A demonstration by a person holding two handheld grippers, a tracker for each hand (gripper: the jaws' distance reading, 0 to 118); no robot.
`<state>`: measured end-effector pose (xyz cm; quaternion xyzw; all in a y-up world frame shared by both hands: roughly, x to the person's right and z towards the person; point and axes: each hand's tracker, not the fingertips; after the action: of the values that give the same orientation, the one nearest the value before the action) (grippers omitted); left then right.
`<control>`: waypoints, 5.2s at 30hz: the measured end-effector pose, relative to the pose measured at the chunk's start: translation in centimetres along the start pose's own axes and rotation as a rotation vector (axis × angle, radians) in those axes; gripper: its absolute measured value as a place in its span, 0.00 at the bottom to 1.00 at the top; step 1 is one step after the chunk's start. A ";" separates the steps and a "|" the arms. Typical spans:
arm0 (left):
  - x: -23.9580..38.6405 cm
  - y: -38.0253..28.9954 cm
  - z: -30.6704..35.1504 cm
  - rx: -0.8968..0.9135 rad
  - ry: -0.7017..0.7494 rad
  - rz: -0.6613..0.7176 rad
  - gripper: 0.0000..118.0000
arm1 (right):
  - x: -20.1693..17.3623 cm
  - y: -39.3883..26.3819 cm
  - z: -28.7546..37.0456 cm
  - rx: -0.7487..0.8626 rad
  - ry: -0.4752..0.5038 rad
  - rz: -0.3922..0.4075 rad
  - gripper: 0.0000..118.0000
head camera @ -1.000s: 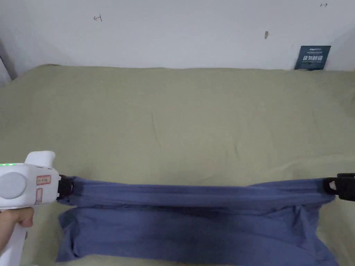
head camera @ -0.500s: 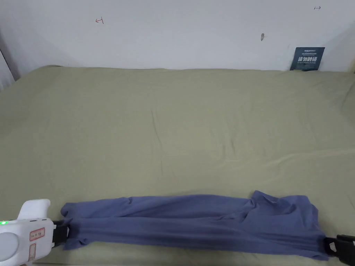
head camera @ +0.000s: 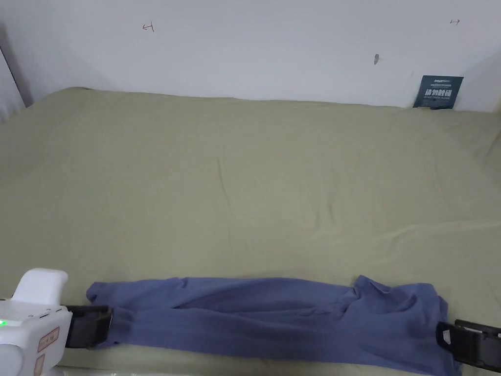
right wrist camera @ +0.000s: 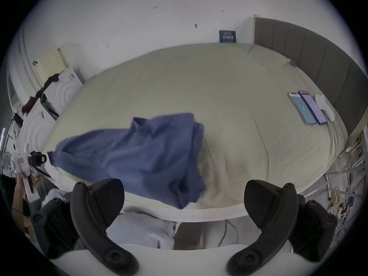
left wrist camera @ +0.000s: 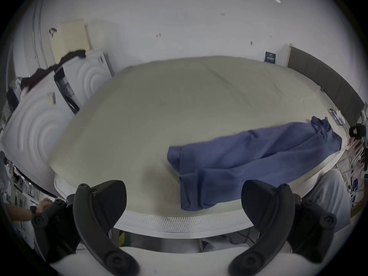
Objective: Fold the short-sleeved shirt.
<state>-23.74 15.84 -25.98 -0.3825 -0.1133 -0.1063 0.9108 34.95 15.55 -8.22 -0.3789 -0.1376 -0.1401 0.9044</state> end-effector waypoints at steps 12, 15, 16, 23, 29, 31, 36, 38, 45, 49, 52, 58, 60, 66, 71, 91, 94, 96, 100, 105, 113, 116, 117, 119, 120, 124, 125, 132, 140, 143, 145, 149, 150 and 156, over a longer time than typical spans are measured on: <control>0.0 0.5 5.9 0.298 -0.083 0.187 0.00 | -7.6 -1.2 5.3 0.303 -0.045 0.001 0.02; -1.6 0.0 5.4 0.280 -0.084 0.209 0.00 | -8.4 -1.9 5.7 0.316 -0.040 -0.012 0.02; -2.3 -0.2 4.8 0.263 -0.090 0.225 0.00 | -8.7 -2.0 5.7 0.313 -0.044 -0.016 0.02; -9.6 -0.9 -4.7 -0.045 -0.404 0.486 0.00 | -9.6 -3.0 4.7 0.257 -0.050 -0.028 0.02; -11.0 0.9 -9.7 -0.252 -0.531 0.553 0.03 | -10.1 -2.9 3.9 0.224 -0.087 -0.027 0.02; -12.1 1.1 -11.6 -0.288 -0.581 0.541 0.20 | -10.4 -2.8 3.7 0.217 -0.096 -0.023 0.02; -10.9 1.1 -14.0 -0.372 -0.657 0.510 0.98 | -10.7 -2.7 3.4 0.191 -0.090 -0.031 0.02; -10.7 0.8 -14.9 -0.395 -0.778 0.576 0.97 | -10.6 -2.6 3.3 0.190 -0.092 -0.030 0.02; -8.8 0.2 -18.5 -0.425 -0.968 0.670 0.96 | -10.1 -2.8 3.2 0.182 -0.087 -0.039 0.02; -8.2 0.1 -18.4 -0.418 -0.939 0.677 0.05 | -9.4 -3.0 3.3 0.185 -0.070 -0.055 0.02; -8.0 -0.9 -19.0 -0.434 -0.895 0.675 0.05 | -9.3 -2.9 3.5 0.187 -0.060 -0.047 0.02; -10.2 0.8 -17.1 -0.381 -0.819 0.687 0.04 | -8.9 -2.3 4.6 0.208 -0.032 -0.046 0.02; -11.4 1.6 -15.6 -0.325 -0.777 0.680 0.04 | -8.6 -2.0 4.7 0.211 -0.016 -0.056 0.02; -14.8 3.4 -11.7 -0.291 -0.599 0.677 0.04 | -7.8 -1.1 4.7 0.229 0.002 -0.028 0.02; -8.8 6.3 -6.8 -0.301 -0.512 0.561 0.04 | -7.5 -0.9 5.1 0.256 0.001 -0.023 0.02; 19.6 9.9 -10.8 -0.390 -0.348 0.065 0.33 | -6.1 -2.7 5.3 0.239 0.022 -0.041 0.02; 19.8 9.9 -10.9 -0.370 -0.404 0.105 0.95 | -6.1 -2.6 5.2 0.229 0.029 -0.035 0.02; 18.8 10.4 -10.1 -0.378 -0.447 0.129 0.93 | -6.1 -2.5 5.0 0.223 0.032 -0.035 0.02; 13.3 11.2 -7.2 -0.317 -0.525 0.179 0.80 | -6.2 -2.5 4.6 0.216 0.056 -0.063 0.02; 9.7 8.5 -9.0 -0.363 -0.522 0.246 0.00 | -6.5 -2.7 3.8 0.193 0.080 -0.079 0.02; 18.7 4.1 -16.0 -0.490 -0.755 0.333 0.00 | -7.1 -2.8 3.5 0.163 0.080 -0.083 0.02; 18.7 4.2 -17.3 -0.467 -0.785 0.372 0.00 | -7.0 -3.1 3.4 0.150 0.085 -0.086 0.02; 18.3 4.5 -17.2 -0.464 -0.773 0.377 0.00 | -7.0 -3.0 3.3 0.144 0.084 -0.082 0.02; 17.7 5.1 -14.8 -0.468 -0.772 0.359 0.00 | -7.2 -2.8 3.0 0.135 0.085 -0.074 0.02; 16.8 5.5 -13.6 -0.451 -0.746 0.329 0.00 | -7.3 -2.6 3.0 0.135 0.088 -0.071 0.02; 9.3 7.0 -9.9 -0.340 -0.740 0.341 0.00 | -8.1 -2.3 2.7 0.146 0.116 -0.060 0.02; 7.2 7.2 -9.0 -0.311 -0.709 0.350 0.00 | -8.3 -2.2 2.4 0.145 0.120 -0.058 0.02; 0.8 4.2 -9.3 -0.320 -0.638 0.417 0.19 | -10.4 -2.0 1.9 0.133 0.145 -0.027 0.02; 1.0 4.5 -15.8 -0.392 -0.861 0.489 0.97 | -10.3 -2.1 1.3 0.107 0.128 -0.029 0.02; 3.8 3.3 -17.2 -0.359 -0.996 0.539 0.97 | -10.4 -2.1 1.3 0.098 0.114 -0.023 0.02; 4.9 3.0 -18.2 -0.391 -0.993 0.545 0.95 | -10.2 -2.0 1.2 0.095 0.112 -0.026 0.02; 5.3 3.1 -17.7 -0.383 -0.931 0.531 0.07 | -9.9 -2.0 1.5 0.102 0.108 -0.038 0.02; 4.6 2.3 -18.3 -0.382 -0.860 0.536 0.07 | -9.7 -2.0 1.5 0.104 0.110 -0.041 0.02; 2.3 1.8 -14.3 -0.351 -0.914 0.604 0.07 | -9.1 -1.9 2.8 0.126 0.119 -0.037 0.02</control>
<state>-19.26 6.53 -36.34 -0.5503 -0.3620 0.3174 0.6822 25.48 17.63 -8.38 -0.3096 -0.0991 -0.1703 0.9302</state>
